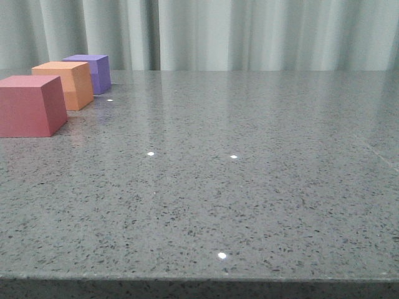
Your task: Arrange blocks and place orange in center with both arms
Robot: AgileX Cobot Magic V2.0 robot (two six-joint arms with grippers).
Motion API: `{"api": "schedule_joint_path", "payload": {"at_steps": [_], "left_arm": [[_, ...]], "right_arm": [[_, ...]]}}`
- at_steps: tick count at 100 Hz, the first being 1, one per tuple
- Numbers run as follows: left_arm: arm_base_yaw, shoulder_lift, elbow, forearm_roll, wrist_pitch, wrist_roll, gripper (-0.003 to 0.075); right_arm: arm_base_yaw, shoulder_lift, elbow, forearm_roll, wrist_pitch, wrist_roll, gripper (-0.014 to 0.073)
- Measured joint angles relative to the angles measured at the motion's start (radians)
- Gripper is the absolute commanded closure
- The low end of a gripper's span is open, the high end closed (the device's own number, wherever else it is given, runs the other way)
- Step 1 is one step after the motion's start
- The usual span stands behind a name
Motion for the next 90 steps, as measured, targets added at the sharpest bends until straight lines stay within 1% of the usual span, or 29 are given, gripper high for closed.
{"api": "schedule_joint_path", "payload": {"at_steps": [59,75,90], "left_arm": [[0.000,0.000,0.000,0.000,-0.002,0.000,0.0741],[0.000,0.000,0.000,0.002,-0.002,0.000,0.0741],[0.000,0.000,0.000,0.002,-0.002,0.000,0.0741]], "right_arm": [[0.000,-0.018,0.000,-0.013,0.000,0.000,0.0663],[0.000,-0.106,0.023,-0.017,-0.004,-0.022,0.0663],[0.000,-0.263,0.084,0.021,-0.009,-0.104,0.0663]]}}
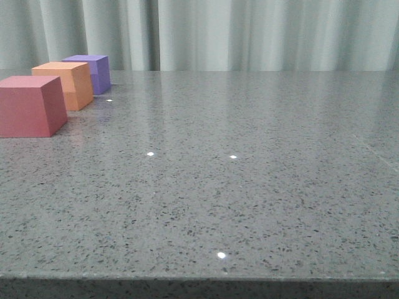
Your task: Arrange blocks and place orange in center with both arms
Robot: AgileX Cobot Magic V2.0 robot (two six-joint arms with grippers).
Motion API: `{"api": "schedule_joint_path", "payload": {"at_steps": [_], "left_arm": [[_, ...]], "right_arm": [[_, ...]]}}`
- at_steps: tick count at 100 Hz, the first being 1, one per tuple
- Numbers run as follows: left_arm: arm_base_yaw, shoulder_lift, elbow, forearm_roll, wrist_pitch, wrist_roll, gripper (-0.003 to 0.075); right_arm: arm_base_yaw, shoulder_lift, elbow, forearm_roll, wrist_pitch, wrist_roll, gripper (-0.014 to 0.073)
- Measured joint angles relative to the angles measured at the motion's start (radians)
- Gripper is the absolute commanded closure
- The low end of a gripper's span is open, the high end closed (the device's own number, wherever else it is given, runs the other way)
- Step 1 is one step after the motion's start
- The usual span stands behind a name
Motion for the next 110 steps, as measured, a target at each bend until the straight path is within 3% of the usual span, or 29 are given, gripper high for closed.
{"api": "schedule_joint_path", "payload": {"at_steps": [40,81,110], "left_arm": [[0.000,0.000,0.000,0.000,0.000,0.000,0.0741],[0.000,0.000,0.000,0.000,0.000,0.000,0.0741],[0.000,0.000,0.000,0.000,0.000,0.000,0.0741]], "right_arm": [[-0.001,-0.411,0.250,0.053,-0.004,-0.042,0.0663],[-0.001,-0.426,0.412,0.055,-0.151,-0.043,0.0663],[-0.001,-0.426,0.423,0.055,-0.170,-0.043,0.0663]]}}
